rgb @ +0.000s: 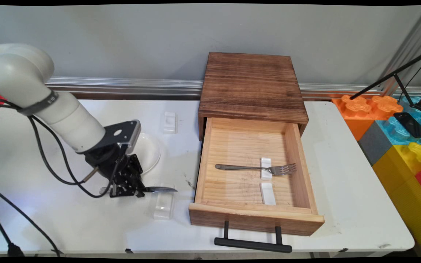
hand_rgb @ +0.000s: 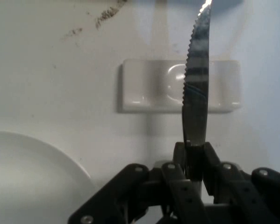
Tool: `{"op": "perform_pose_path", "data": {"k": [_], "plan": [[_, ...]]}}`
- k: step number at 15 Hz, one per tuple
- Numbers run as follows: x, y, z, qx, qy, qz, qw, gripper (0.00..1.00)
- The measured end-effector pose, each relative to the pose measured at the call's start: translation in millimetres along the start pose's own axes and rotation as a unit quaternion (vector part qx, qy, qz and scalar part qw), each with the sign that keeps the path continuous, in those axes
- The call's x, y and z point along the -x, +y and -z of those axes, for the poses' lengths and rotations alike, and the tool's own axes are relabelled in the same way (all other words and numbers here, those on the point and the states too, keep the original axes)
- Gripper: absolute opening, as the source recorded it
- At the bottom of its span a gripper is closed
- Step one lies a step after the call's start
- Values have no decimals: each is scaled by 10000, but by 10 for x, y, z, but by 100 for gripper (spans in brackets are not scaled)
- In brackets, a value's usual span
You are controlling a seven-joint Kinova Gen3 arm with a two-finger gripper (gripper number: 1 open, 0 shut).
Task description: Place the picked object into the drawer
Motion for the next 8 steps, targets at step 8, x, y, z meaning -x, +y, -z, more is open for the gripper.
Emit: {"op": "perform_pose_path", "data": {"k": [8], "plan": [[-121, 6, 479, -131, -49, -24, 9999, 0]]}}
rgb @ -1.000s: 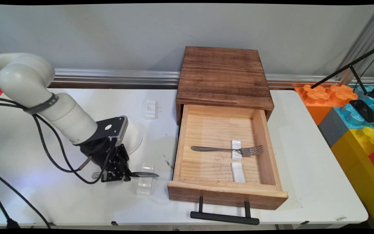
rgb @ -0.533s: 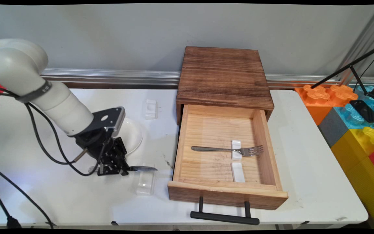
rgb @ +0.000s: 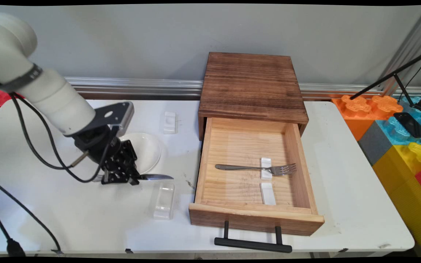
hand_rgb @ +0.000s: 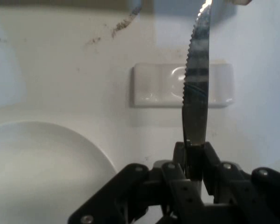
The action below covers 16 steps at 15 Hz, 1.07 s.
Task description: Place the picked object into the drawer
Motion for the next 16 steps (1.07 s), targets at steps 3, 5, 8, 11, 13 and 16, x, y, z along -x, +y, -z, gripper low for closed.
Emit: {"op": "perform_pose_path", "data": {"k": [3, 5, 8, 11, 13, 16], "plan": [[-69, 9, 181, -78, -12, -17, 10000, 0], [-124, 27, 303, -120, -8, -27, 9999, 0], [-241, 79, 512, -156, 30, -36, 9999, 0], [-413, 139, 685, -147, 146, -48, 9998, 0], [-560, 177, 768, -102, 248, -77, 9996, 0], [-750, 213, 826, -40, 360, -114, 9993, 0]]}}
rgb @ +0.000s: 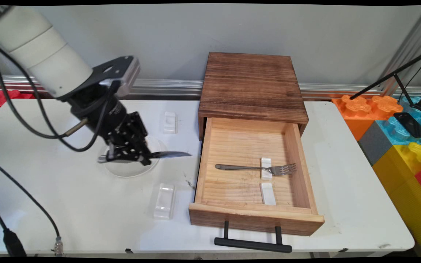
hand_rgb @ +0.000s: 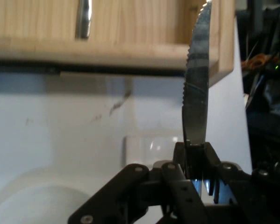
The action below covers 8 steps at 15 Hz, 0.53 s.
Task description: Place the picked object into the drawer
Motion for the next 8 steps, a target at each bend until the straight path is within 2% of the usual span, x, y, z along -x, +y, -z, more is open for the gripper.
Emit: {"op": "perform_pose_path", "data": {"k": [8], "plan": [[-687, 63, -80, 166, 319, -193, 9992, 0]]}}
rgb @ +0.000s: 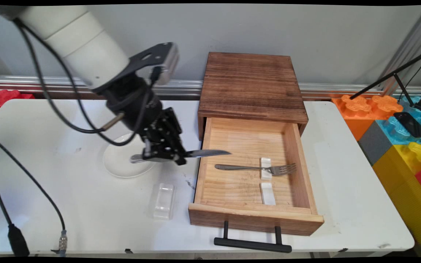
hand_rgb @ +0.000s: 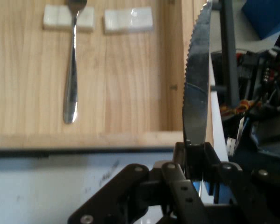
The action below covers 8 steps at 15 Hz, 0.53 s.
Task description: Place the picked object into the drawer
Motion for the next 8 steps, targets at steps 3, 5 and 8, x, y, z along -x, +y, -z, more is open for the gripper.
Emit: {"op": "perform_pose_path", "data": {"k": [3, 5, 8], "plan": [[-209, -7, -110, 15, 59, -47, 10000, 0], [-375, -27, -225, 17, 109, -61, 9999, 0], [-581, -91, -418, -15, 174, -6, 9998, 0]]}}
